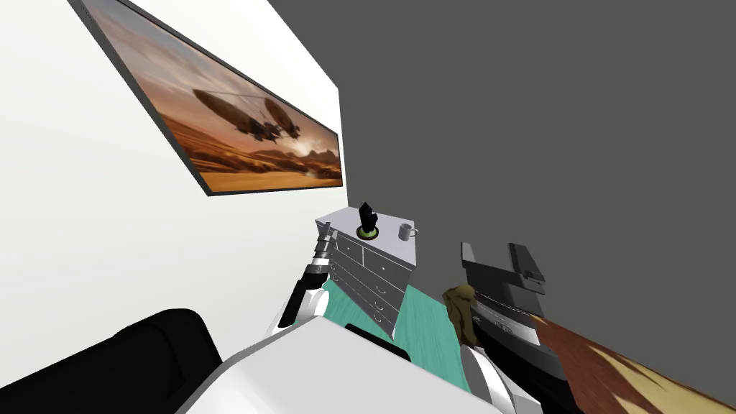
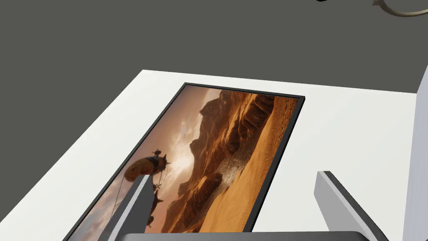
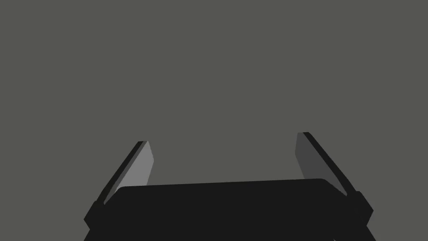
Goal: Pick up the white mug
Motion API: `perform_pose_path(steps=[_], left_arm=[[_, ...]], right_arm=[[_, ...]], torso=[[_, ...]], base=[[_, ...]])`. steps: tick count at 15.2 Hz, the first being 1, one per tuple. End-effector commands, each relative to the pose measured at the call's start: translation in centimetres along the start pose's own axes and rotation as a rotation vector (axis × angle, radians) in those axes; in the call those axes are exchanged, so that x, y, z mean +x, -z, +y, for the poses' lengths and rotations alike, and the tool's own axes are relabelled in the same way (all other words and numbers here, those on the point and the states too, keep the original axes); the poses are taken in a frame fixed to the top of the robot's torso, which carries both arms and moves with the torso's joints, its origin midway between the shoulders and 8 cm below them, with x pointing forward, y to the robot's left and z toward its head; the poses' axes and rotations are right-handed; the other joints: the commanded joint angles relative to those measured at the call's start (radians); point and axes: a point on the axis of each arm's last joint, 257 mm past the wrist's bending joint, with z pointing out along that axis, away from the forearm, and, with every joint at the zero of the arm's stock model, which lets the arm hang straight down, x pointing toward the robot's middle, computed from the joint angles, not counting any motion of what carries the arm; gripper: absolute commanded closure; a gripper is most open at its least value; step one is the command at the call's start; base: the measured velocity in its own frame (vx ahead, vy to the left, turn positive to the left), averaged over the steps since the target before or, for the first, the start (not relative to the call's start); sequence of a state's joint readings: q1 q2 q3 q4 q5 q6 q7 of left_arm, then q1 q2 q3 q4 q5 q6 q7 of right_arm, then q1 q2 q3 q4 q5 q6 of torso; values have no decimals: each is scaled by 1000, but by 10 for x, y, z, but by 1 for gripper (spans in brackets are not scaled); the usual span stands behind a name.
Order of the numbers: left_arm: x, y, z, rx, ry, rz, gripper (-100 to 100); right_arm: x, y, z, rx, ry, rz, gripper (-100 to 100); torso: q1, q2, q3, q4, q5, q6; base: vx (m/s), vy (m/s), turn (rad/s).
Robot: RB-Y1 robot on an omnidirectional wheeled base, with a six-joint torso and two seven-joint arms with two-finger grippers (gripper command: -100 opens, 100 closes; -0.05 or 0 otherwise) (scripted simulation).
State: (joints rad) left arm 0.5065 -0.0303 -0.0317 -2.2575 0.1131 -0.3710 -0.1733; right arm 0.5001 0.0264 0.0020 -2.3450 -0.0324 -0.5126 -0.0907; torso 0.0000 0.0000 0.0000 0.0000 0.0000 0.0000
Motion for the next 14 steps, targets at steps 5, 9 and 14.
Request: perform_pose_path(steps=[5, 9, 14], left_arm=[[0, 0, 0, 0, 0, 0, 0], [0, 0, 0, 0, 0, 0, 0], [0, 0, 0, 0, 0, 0, 0]], right_arm=[[-8, 11, -15, 50, 92, 79, -100], [-36, 30, -35, 120, 224, 140, -100], [-63, 45, -46, 177, 339, 195, -100]], torso=[[-1, 1, 1, 0, 0, -1], [-2, 2, 1, 0, 0, -1], [-3, 2, 1, 0, -1, -1]], base=[[-15, -4, 174], [-24, -12, 291], [-23, -17, 324]])
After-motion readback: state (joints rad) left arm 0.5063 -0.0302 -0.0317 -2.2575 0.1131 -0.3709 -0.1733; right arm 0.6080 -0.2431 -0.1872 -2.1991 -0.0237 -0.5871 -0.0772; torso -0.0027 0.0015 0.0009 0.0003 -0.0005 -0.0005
